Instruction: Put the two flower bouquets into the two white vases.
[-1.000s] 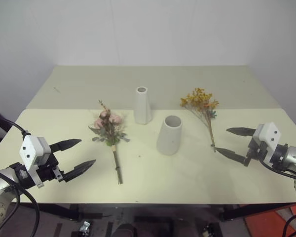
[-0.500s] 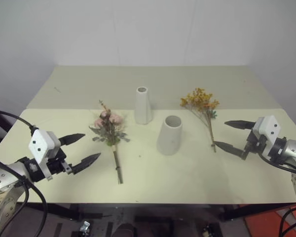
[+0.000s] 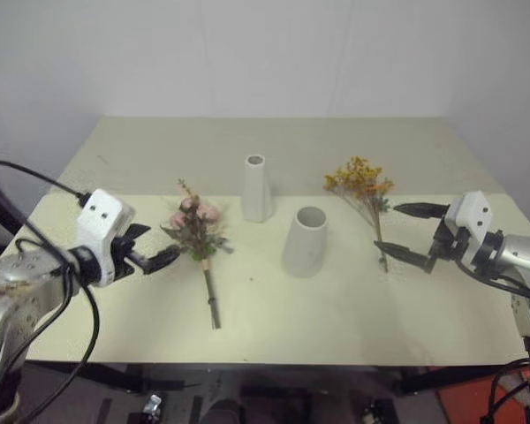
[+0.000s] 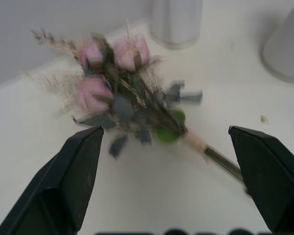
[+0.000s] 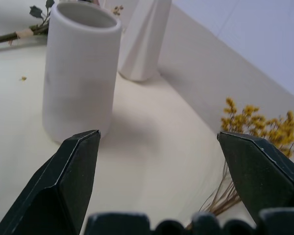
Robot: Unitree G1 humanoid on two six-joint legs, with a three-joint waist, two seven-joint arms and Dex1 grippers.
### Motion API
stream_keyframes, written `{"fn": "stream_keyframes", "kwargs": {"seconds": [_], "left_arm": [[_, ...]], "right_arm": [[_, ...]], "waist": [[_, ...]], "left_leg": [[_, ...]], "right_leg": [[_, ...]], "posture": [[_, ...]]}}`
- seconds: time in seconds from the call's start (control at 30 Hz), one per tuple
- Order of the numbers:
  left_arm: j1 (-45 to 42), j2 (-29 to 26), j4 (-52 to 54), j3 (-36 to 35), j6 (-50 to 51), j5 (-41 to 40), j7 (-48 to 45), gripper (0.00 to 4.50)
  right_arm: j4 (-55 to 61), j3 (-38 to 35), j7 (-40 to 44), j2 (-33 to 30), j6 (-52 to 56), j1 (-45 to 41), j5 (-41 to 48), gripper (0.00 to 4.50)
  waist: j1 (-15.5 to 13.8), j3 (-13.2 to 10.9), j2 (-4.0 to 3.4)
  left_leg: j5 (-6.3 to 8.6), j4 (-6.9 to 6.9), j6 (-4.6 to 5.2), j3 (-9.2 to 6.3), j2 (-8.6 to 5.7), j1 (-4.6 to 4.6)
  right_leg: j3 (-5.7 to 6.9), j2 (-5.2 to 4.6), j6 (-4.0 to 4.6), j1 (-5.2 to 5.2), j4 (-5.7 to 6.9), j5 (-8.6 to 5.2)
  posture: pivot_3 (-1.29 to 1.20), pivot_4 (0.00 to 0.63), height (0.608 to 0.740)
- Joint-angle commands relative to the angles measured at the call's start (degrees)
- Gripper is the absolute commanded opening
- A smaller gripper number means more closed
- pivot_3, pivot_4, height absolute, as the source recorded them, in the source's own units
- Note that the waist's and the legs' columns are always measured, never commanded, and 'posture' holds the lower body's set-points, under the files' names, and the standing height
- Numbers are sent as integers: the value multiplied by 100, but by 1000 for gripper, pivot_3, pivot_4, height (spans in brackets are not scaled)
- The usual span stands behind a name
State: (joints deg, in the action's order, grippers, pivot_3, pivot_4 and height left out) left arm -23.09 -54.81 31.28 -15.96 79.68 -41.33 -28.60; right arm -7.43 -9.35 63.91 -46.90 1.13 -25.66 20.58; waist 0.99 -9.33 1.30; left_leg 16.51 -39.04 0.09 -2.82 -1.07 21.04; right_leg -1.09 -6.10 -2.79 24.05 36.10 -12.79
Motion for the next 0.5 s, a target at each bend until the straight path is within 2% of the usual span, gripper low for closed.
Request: {"fn": "stream_keyframes", "kwargs": {"seconds": [0.03,0.13,0.2,0.43,0.5], "left_arm": [[-474,296,101,4,1230,-439,474,4463],[-718,495,-307,-30,1282,-1136,1246,4463],[-822,522,-706,138,1282,-1703,2130,4463],[-822,721,-1463,374,1282,-4211,4689,4463],[-714,442,-1616,766,751,-5344,5578,4463]], "right_arm": [[-108,32,220,-119,-175,-290,-30,4500],[-225,85,353,-102,-239,-465,-58,4500],[-313,131,427,-92,-281,-592,-60,4500],[-528,247,679,59,-460,-966,-47,4500],[-558,245,834,108,-500,-1064,68,4500]], "waist": [[5,0,1],[26,-2,3],[23,-2,3],[0,-2,3],[2,-2,3]], "left_leg": [[0,0,0,-1,0,3],[-1,0,-3,-5,3,6],[-3,-1,-5,-9,4,6],[-4,0,-7,-14,0,5],[-6,1,-12,-14,-1,6]], "right_leg": [[2,1,0,1,0,0],[0,1,0,9,1,0],[-1,0,1,12,1,0],[-8,-7,2,15,5,1],[-9,-8,2,20,6,1]], "posture": [[0,150,740],[0,150,740],[0,150,740],[0,150,740],[0,150,740]]}}
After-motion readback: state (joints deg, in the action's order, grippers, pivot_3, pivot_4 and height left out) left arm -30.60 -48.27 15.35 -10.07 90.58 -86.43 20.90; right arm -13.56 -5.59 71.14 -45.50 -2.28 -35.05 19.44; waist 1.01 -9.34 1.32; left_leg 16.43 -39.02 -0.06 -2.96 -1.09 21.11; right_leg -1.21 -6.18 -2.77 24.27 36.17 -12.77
